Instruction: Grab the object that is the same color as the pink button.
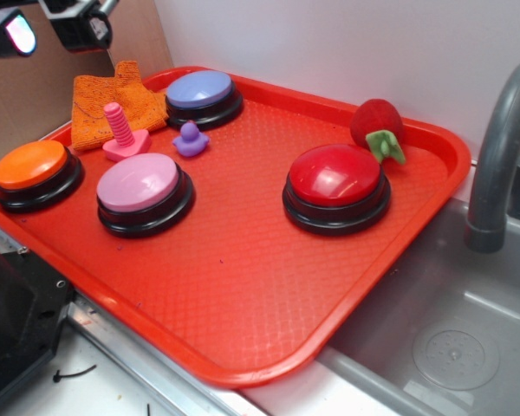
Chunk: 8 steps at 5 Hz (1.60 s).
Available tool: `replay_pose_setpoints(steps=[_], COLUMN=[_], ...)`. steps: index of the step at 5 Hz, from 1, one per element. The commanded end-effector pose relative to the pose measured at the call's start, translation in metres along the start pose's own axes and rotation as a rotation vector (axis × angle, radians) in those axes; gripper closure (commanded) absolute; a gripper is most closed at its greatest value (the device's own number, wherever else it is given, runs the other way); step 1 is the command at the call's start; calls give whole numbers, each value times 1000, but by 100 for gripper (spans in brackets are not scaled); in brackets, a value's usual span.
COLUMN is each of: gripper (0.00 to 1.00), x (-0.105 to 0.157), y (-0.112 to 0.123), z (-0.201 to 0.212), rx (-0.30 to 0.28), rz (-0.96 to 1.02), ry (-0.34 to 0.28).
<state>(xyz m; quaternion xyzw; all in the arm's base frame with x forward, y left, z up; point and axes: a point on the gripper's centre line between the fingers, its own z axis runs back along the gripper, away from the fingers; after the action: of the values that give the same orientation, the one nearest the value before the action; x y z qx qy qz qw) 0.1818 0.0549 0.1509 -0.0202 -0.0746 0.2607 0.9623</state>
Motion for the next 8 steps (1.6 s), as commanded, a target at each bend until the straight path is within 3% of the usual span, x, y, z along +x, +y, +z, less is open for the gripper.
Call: replay_pose_setpoints(steps=[1,3,4,5,7,8], gripper=[0,0,0,0,5,100], x=[21,42,44,49,52,52], y=[20,37,38,39,40,40], z=[-23,-68,-80,-92,-111,-113], rx=[49,111,87,65,122,105], rz=[119,196,202,217,241,219], ry=[-23,-12,6,65,79,65])
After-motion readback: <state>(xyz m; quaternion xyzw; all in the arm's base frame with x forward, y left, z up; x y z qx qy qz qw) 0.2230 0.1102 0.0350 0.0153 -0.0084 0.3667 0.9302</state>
